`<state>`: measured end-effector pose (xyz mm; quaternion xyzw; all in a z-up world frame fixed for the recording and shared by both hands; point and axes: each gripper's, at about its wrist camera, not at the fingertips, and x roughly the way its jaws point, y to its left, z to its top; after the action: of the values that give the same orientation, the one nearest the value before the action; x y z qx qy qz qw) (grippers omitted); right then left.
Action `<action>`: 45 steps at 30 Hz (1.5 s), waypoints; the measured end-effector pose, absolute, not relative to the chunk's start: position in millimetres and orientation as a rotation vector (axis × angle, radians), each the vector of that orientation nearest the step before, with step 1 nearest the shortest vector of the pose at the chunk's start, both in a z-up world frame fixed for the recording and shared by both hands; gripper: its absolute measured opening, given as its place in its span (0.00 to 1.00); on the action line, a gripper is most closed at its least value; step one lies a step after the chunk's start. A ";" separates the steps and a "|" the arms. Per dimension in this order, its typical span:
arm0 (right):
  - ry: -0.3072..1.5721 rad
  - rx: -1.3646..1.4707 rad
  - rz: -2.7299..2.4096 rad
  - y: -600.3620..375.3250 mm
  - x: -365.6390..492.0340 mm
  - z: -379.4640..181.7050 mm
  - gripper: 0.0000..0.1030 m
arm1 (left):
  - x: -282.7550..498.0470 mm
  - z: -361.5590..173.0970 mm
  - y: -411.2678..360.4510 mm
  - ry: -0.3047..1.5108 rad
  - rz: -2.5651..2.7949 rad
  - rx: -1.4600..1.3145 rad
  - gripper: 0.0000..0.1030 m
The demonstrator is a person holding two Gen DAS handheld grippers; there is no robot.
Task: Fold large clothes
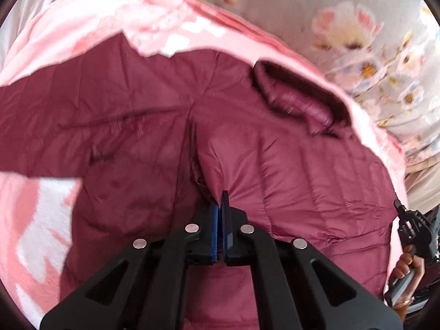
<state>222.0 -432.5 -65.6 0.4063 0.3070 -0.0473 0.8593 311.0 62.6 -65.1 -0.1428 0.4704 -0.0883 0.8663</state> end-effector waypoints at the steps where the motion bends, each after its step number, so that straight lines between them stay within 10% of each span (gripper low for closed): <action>1: 0.697 0.820 -0.133 -431.3 226.4 -74.3 0.02 | 311.2 -74.0 62.3 0.992 -0.183 -0.295 0.01; 11: 0.749 0.552 -0.308 -402.5 195.7 -34.6 0.16 | 281.1 -41.1 69.6 0.881 -0.099 -0.139 0.11; 22: 0.830 0.178 0.016 -236.6 239.2 -23.2 0.03 | 279.2 -32.2 -8.7 0.907 -0.256 -0.076 0.12; 43: 0.875 0.099 -0.050 -212.2 239.8 -64.6 0.00 | 270.7 -69.0 0.2 0.888 -0.273 -0.170 0.13; 45: 0.847 0.118 -0.032 -202.6 233.9 -46.5 0.04 | 261.9 -52.3 30.0 0.857 -0.253 -0.245 0.25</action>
<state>233.9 -202.6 -46.5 0.0571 0.4108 -0.0155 0.9098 261.9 30.0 -52.3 -0.1181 0.4134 -0.1222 0.8946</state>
